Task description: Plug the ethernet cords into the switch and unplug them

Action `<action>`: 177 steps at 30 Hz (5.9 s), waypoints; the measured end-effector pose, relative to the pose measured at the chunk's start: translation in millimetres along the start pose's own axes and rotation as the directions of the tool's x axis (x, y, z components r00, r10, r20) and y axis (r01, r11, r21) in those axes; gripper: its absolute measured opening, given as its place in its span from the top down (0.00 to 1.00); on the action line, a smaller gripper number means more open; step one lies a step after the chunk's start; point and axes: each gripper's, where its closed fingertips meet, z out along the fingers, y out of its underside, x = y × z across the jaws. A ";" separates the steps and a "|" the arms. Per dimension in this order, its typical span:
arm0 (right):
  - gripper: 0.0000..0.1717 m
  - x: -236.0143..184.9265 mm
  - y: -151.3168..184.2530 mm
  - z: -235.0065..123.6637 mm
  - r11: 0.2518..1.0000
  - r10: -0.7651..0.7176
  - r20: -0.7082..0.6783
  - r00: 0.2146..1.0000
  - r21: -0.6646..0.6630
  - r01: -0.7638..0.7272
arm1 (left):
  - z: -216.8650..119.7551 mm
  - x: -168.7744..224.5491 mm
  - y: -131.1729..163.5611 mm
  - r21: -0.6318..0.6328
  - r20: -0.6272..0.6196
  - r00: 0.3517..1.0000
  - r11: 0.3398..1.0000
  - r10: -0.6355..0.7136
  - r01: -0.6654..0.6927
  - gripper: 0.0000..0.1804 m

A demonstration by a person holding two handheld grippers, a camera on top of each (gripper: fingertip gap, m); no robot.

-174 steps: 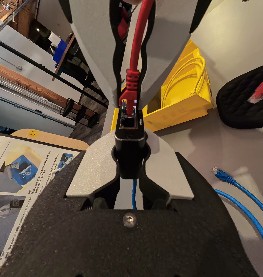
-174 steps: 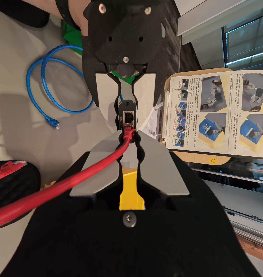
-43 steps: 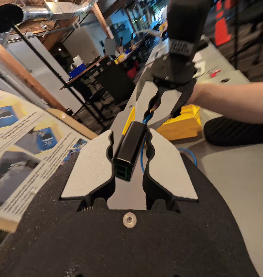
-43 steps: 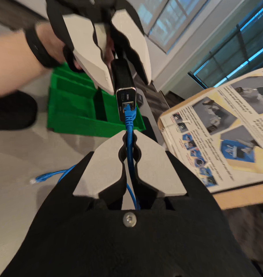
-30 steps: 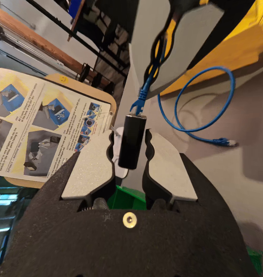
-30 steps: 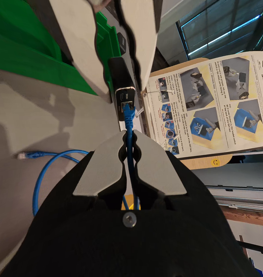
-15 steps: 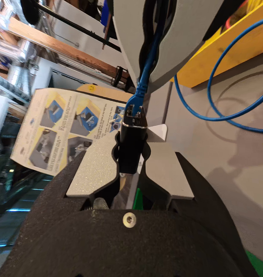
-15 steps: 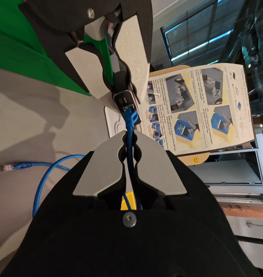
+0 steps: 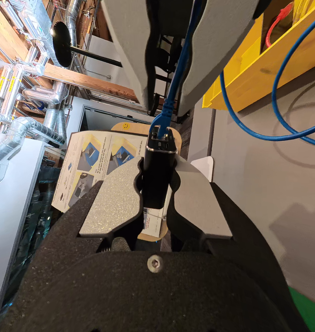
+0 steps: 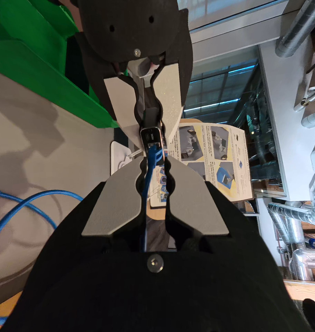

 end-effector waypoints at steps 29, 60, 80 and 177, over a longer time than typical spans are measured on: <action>0.91 -25.8 21.2 6.3 0.993 0.115 0.148 0.982 -0.045 -0.109 | 14.8 23.9 -5.1 -0.072 -0.076 0.995 0.994 0.071 -0.077 0.85; 0.92 6.6 39.6 -19.9 0.938 0.343 0.218 0.914 -0.035 -0.344 | -38.4 -51.0 13.6 0.087 -0.022 0.891 0.887 -0.453 0.453 0.86; 0.91 170.4 99.9 -101.6 0.874 0.291 0.060 0.955 -0.422 -0.239 | -60.5 -61.9 -2.6 0.171 -0.120 0.834 0.816 -0.539 0.552 0.86; 0.86 -140.1 356.0 -21.1 0.690 0.455 0.489 0.745 -0.722 0.053 | -39.2 -31.4 22.0 -0.046 -0.196 0.754 0.774 -0.627 0.632 0.72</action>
